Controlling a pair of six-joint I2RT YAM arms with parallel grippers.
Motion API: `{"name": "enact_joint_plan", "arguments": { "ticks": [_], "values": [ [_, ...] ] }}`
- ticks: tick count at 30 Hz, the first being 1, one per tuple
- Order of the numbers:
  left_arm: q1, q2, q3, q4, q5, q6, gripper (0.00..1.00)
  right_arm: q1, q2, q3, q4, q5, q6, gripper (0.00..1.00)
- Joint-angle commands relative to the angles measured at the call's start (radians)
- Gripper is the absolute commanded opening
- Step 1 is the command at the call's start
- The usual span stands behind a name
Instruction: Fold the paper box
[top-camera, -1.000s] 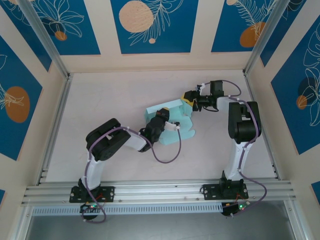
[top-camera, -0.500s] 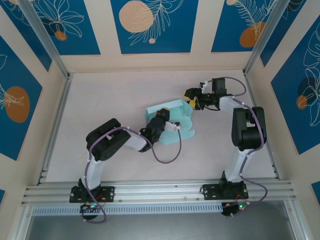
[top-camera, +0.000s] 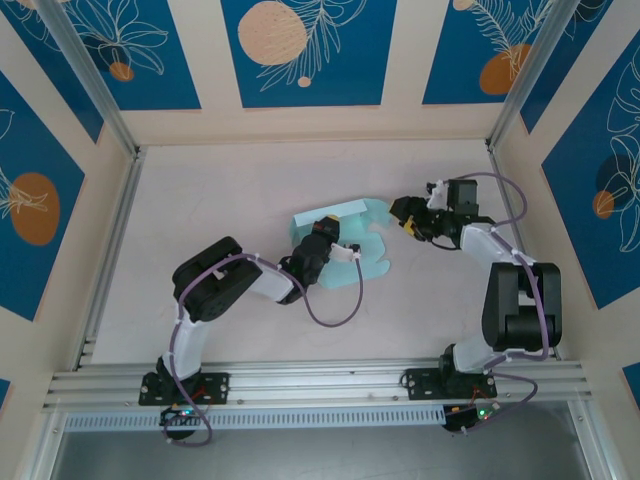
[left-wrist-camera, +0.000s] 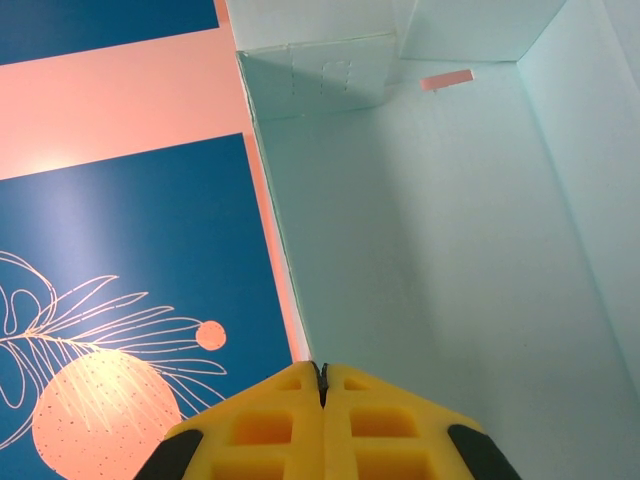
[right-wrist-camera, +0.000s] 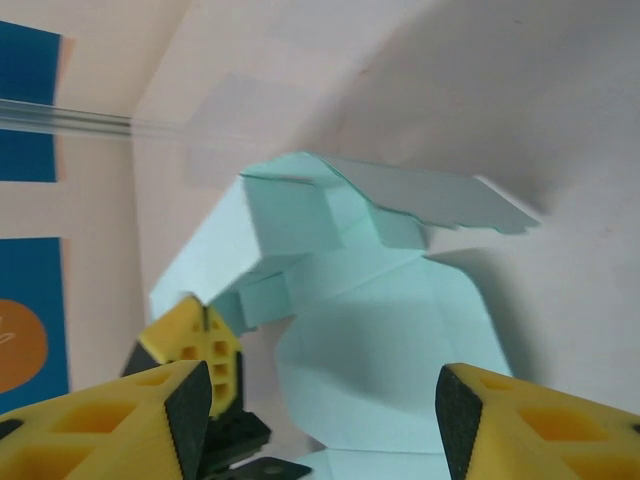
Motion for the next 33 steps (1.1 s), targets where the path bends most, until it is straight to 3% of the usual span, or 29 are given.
{"name": "enact_joint_plan", "arguments": {
  "ticks": [1,8,13,21,26,33],
  "values": [
    [-0.006,0.029,0.006,-0.062,0.028,0.026,0.0,0.013,-0.006,-0.019,-0.057,0.126,-0.088,0.62],
    [-0.006,0.026,0.003,-0.063,0.028,0.029,0.0,0.029,0.089,0.068,-0.099,0.21,-0.229,0.62],
    [-0.006,0.029,0.003,-0.062,0.027,0.027,0.0,0.103,0.173,0.167,-0.159,0.286,-0.328,0.61],
    [-0.006,0.028,0.002,-0.065,0.026,0.027,0.0,0.143,0.268,0.293,-0.213,0.333,-0.379,0.61],
    [-0.006,0.03,0.002,-0.066,0.026,0.026,0.0,0.153,0.286,0.322,-0.231,0.336,-0.385,0.47],
    [-0.006,0.032,-0.001,-0.061,0.029,0.035,0.0,0.193,0.265,0.354,-0.274,0.337,-0.367,0.18]
  ]
}}
